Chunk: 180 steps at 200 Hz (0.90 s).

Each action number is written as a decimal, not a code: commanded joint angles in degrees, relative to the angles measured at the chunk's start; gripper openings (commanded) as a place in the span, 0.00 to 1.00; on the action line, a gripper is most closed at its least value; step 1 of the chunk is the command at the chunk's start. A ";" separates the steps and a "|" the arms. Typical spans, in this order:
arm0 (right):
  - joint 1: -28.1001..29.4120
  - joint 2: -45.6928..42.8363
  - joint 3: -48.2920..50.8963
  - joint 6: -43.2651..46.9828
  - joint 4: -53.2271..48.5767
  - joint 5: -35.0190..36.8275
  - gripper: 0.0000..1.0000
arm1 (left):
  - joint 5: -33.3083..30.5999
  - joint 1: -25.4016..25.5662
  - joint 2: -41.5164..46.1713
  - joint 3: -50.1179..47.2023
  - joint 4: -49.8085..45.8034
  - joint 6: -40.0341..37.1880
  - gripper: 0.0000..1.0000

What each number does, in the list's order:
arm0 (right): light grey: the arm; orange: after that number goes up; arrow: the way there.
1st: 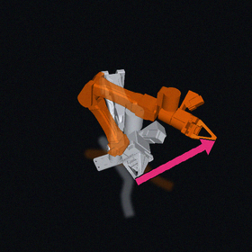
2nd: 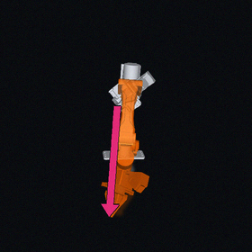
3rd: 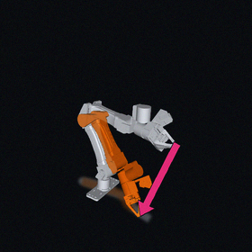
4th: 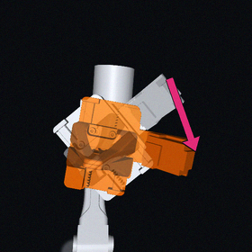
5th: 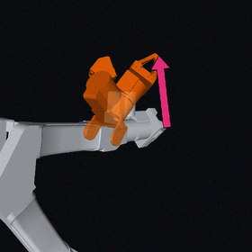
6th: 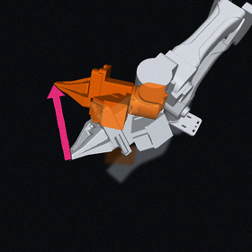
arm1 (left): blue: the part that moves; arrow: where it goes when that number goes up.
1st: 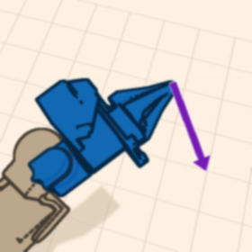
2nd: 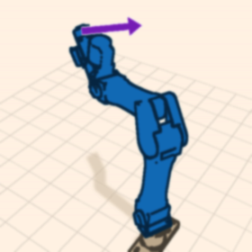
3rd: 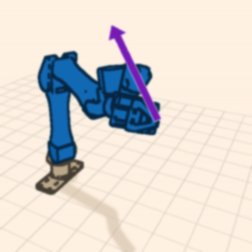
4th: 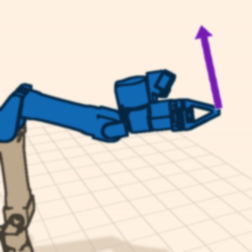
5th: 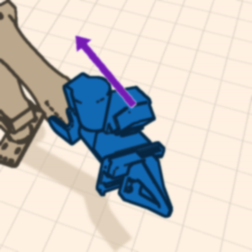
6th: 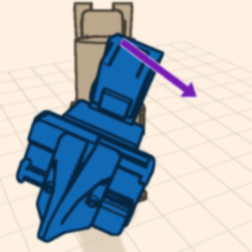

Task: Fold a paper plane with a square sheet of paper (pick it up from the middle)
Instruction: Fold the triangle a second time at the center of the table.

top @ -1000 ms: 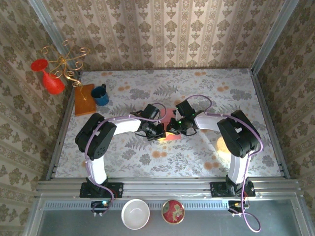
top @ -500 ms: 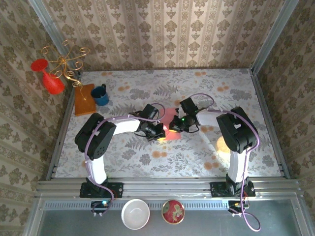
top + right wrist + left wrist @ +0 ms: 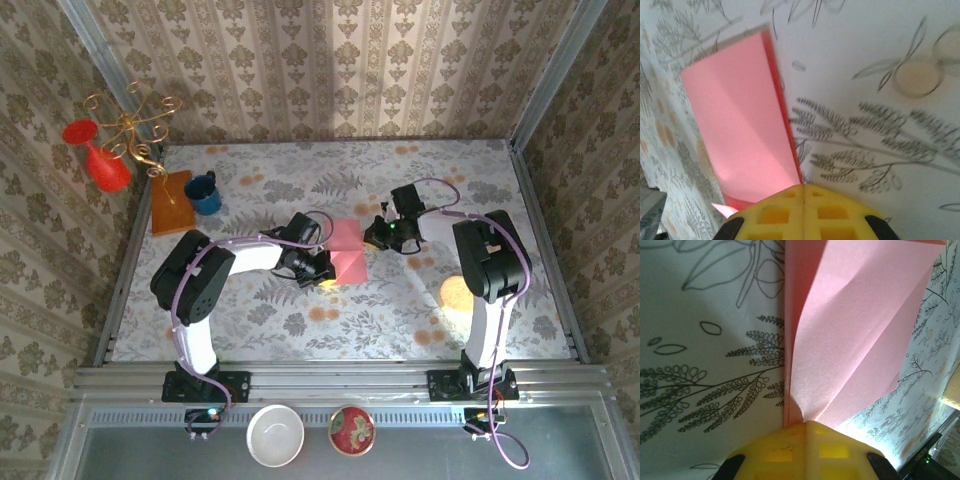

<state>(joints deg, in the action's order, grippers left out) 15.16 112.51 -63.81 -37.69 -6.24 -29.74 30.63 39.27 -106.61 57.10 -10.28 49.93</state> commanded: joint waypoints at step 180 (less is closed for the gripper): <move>12.38 -1.78 5.95 0.37 2.66 3.17 0.00 | -4.09 -0.34 -1.76 -0.45 -8.16 -0.89 0.00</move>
<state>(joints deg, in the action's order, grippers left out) 28.82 108.84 -57.54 -39.11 -3.22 -28.88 30.15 39.27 -106.67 58.26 -12.88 49.69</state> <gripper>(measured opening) 0.068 0.050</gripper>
